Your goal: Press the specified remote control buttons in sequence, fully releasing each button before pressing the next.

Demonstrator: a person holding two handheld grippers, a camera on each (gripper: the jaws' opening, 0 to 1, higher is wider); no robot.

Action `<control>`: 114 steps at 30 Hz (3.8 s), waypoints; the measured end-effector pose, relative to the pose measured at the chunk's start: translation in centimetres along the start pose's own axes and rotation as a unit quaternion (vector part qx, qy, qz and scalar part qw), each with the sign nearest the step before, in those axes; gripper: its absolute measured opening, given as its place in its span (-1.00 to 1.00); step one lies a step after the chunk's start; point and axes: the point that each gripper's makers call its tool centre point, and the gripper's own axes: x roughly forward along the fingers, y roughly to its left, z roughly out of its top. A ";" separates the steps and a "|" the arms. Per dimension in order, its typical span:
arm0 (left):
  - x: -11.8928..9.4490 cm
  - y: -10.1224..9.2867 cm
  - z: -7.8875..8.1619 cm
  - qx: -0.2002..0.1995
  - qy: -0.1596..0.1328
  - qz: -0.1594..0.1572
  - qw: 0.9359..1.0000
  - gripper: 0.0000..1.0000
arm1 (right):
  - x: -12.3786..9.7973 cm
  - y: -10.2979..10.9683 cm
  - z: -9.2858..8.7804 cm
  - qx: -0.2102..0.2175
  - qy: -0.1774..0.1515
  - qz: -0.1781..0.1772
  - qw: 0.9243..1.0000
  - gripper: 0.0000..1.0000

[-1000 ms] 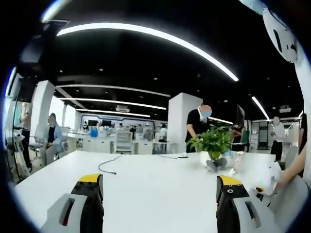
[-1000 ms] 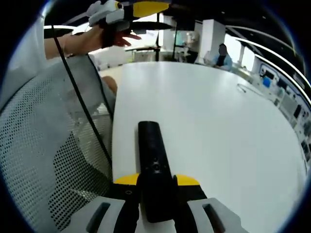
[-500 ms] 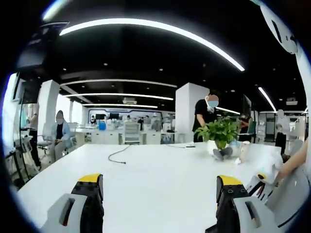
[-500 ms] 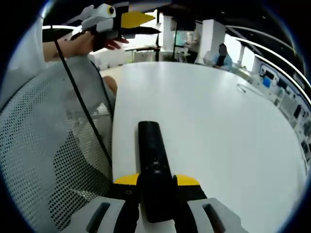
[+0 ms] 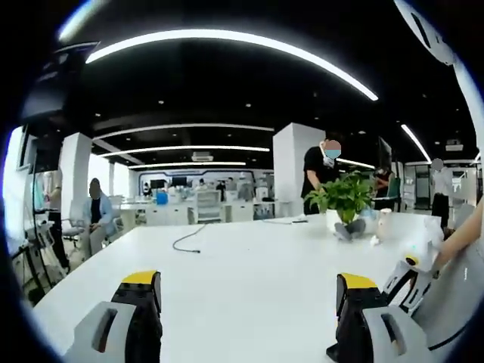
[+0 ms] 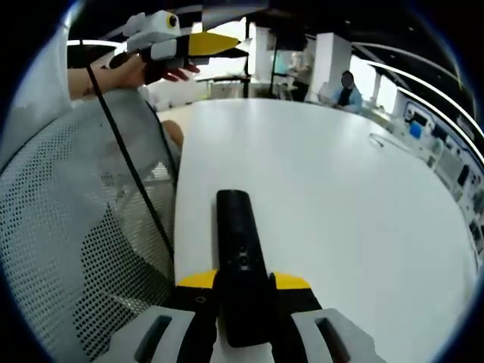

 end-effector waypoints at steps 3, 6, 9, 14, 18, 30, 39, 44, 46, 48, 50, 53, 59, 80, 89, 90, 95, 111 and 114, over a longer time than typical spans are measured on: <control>0.1 -0.3 -0.7 0.009 0.011 -0.010 1.000 0.99 | 0.0 0.0 0.0 0.001 -0.001 -0.002 1.000 -0.55; 0.1 -0.4 -0.7 0.009 0.012 -0.013 1.000 0.99 | 0.0 0.0 0.0 0.004 0.002 -0.006 1.000 -0.55; -0.1 -0.6 -0.4 0.006 0.009 -0.013 1.000 0.99 | 0.0 0.0 0.0 0.006 0.002 -0.009 1.000 -0.55; -0.3 -0.4 -0.2 -0.004 0.003 -0.011 1.000 0.98 | 0.0 0.0 0.1 0.009 0.002 -0.012 1.000 -0.55; -0.4 0.1 -0.2 -0.015 -0.003 -0.005 1.000 0.97 | -0.1 0.0 0.0 0.015 0.012 -0.017 1.000 -0.55; -0.4 1.3 -0.2 -0.045 -0.015 0.011 0.999 0.99 | -0.3 -0.1 -0.4 0.012 0.039 -0.013 0.999 -0.57; -0.4 1.2 -0.1 -0.070 -0.020 0.000 0.997 1.00 | -0.4 0.0 -0.5 -0.004 0.057 0.002 0.998 -0.58; -0.1 0.4 -0.5 -0.050 -0.008 -0.012 0.999 1.00 | -0.4 -0.1 -0.6 -0.009 0.065 0.008 0.998 -0.58; -0.1 0.2 -0.8 -0.050 -0.002 -0.018 0.999 1.00 | -0.4 -0.1 -0.6 -0.011 0.067 0.009 0.998 -0.58; -0.1 0.2 -0.8 -0.053 -0.001 -0.019 0.998 1.00 | -0.4 -0.2 -0.6 -0.012 0.069 0.010 0.998 -0.58; -0.1 0.4 -0.8 -0.052 -0.003 -0.017 0.998 1.00 | -0.4 -0.2 -0.6 -0.014 0.071 0.012 0.997 -0.58; -0.2 0.4 -0.8 -0.051 -0.005 -0.017 0.999 1.00 | -0.4 -0.4 -0.6 -0.015 0.073 0.011 0.997 -0.58; 0.0 -0.1 -1.1 -0.043 0.006 -0.026 0.999 0.99 | -0.5 -1.2 -0.6 -0.011 0.077 0.006 0.997 -0.58; 0.1 -0.2 -1.4 -0.038 0.015 -0.030 0.999 0.99 | -0.7 -3.0 -1.0 -0.006 0.079 0.004 0.997 -0.58; 0.1 -0.3 -1.7 -0.034 0.021 -0.032 0.999 0.98 | -0.5 -3.9 -0.8 -0.001 0.087 -0.001 0.996 -0.58; 0.1 -0.4 -1.7 -0.033 0.021 -0.033 0.999 0.98 | -0.5 -4.0 -0.9 0.000 0.087 -0.001 0.996 -0.58; 0.2 -0.7 -2.0 -0.021 0.029 -0.037 0.999 0.98 | -0.5 -4.1 -0.8 -0.001 0.087 0.001 0.996 -0.58; 0.0 -0.4 -1.8 -0.027 0.024 -0.034 0.999 0.96 | -0.3 -5.2 -0.6 -0.002 0.086 0.004 0.996 -0.57; 0.0 -0.4 -1.9 -0.022 0.028 -0.034 0.999 0.96 | -0.3 -5.5 -0.6 -0.001 0.083 0.003 0.997 -0.57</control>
